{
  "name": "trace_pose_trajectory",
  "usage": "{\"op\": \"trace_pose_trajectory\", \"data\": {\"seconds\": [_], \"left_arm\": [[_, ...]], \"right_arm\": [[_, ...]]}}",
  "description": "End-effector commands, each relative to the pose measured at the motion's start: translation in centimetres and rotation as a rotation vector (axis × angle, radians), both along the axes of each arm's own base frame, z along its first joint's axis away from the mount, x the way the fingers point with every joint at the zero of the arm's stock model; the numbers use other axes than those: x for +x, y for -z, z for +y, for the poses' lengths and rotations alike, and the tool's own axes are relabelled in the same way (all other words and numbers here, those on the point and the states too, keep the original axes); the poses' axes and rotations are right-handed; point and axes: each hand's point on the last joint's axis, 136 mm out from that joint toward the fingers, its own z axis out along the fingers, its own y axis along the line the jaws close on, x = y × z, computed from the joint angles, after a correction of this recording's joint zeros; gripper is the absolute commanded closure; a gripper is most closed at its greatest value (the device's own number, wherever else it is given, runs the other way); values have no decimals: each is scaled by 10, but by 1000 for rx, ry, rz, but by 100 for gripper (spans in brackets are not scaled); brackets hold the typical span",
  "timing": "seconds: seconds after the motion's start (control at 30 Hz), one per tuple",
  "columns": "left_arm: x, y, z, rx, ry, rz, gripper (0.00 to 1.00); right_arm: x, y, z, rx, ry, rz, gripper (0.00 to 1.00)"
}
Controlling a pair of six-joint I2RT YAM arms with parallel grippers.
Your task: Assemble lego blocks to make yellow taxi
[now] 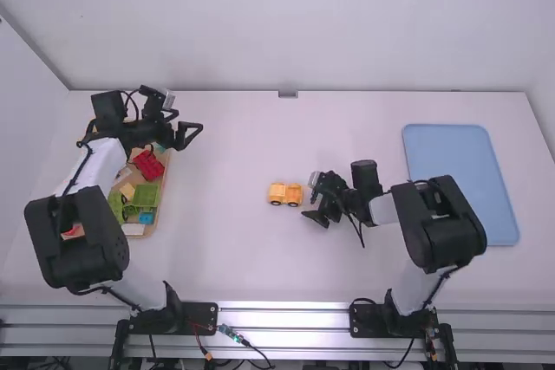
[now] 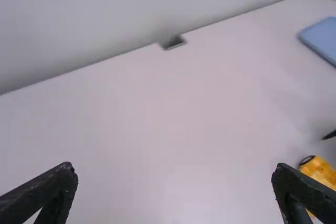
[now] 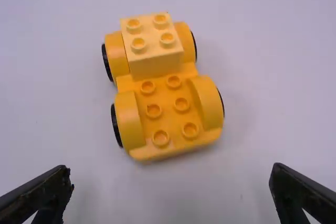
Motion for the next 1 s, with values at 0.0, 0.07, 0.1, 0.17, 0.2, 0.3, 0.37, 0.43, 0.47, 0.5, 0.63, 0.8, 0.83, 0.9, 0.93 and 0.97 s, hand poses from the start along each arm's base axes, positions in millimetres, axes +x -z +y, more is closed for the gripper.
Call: {"op": "trace_pose_trajectory", "data": {"seconds": [0.0,0.07,0.1,0.17,0.2,0.3,0.37,0.43,0.47,0.5,0.63,0.8,0.83,0.9,0.93,0.97], "left_arm": [[7,5,21,118,-117,43,1],[4,14,31,165,-165,89,1],[4,16,33,170,-173,98,1],[3,18,37,179,-187,107,1],[2,18,37,179,-188,108,1],[0,23,35,177,-182,118,1],[-1,25,33,172,-178,121,1],[-3,28,30,153,-174,134,1],[-4,29,31,146,-192,149,1],[-4,32,36,136,-240,177,1],[-6,46,80,118,-604,322,1],[-17,59,108,185,-779,385,1],[-21,65,122,198,-887,417,1],[-29,73,136,202,-1002,456,1],[-33,76,142,193,-1058,483,1],[-37,79,147,169,-1105,511,1]], "right_arm": [[13,-7,-19,-108,100,-59,1],[21,-22,-29,-135,191,-69,1],[29,-31,-34,-132,257,-71,1],[43,-49,-42,-118,365,-95,1],[46,-54,-45,-117,393,-104,1],[60,-76,-54,-107,478,-175,1],[63,-80,-61,-103,518,-175,1],[66,-84,-60,-72,539,-172,1],[68,-87,-61,-58,563,-168,0],[72,-90,-65,-40,606,-164,1],[82,-98,-74,2,716,-169,1],[83,-101,-67,-4,682,-115,1],[83,-103,-62,-19,659,-60,1],[82,-108,-60,-49,647,4,1],[82,-112,-60,-65,651,41,1],[81,-117,-61,-81,661,77,1]]}}
